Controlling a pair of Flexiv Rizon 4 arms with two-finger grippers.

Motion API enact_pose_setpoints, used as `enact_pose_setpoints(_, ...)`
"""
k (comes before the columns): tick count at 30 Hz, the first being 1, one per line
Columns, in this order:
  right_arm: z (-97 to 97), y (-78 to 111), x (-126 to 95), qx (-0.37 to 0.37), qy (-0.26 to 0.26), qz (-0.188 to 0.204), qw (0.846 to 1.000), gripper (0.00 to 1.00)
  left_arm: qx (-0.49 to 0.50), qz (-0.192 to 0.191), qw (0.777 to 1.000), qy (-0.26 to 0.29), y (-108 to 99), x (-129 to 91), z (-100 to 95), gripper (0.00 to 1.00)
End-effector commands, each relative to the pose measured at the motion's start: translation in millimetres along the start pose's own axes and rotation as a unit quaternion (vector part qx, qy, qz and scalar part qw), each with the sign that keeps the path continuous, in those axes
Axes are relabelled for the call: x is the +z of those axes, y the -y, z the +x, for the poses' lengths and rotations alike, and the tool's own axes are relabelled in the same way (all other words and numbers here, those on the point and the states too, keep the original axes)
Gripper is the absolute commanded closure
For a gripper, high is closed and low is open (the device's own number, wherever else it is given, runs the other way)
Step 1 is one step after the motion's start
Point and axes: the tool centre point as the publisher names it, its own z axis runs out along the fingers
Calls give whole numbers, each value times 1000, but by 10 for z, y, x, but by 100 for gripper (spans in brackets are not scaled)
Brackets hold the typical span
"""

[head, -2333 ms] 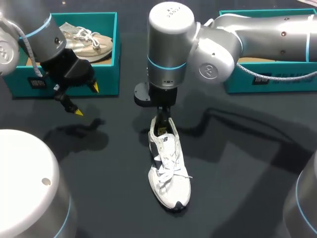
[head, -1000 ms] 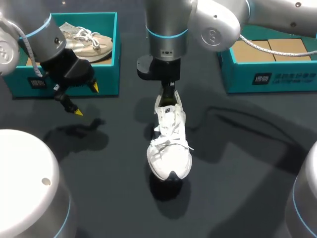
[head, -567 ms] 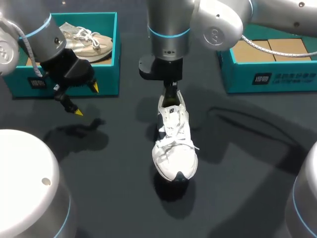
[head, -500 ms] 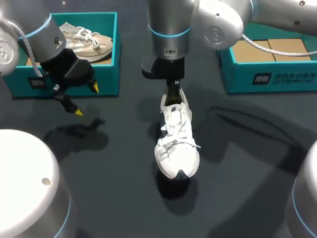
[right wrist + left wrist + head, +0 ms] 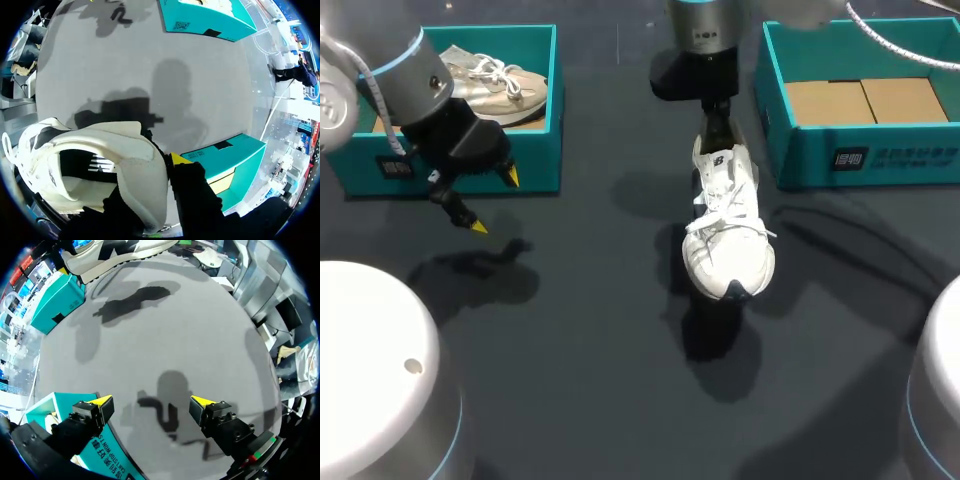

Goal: Take the shoe out of the shoebox, open the shoe tongue, remove and reinsert the insole, then place the shoe into the shoebox

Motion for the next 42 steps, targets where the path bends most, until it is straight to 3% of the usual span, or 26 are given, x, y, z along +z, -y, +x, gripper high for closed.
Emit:
enact_pose_setpoints(1, 16, 32, -3, -1, 1, -3, 1000, 100, 0, -1, 1000, 0, 2, 1, 3, 0)
enact_pose_setpoints(7, 16, 32, -3, -1, 1, -3, 1000, 100, 0, -1, 1000, 0, 2, 1, 3, 0)
enact_pose_setpoints(9, -65, 76, -61, 0, 5, -1, 1000, 100, 0, -1, 1000, 0, 2, 1, 3, 0)
enact_pose_setpoints(24, -877, 929, -464, 88, 40, 71, 993, 100, 0, -1, 1000, 0, 2, 1, 3, 0)
enact_pose_setpoints(38, -877, 929, -464, 88, 40, 71, 993, 100, 0, -1, 1000, 0, 2, 1, 3, 0)
enact_pose_setpoints(42, -1092, 1126, -496, 104, 46, 57, 992, 100, 0, -1, 1000, 0, 2, 1, 3, 0)
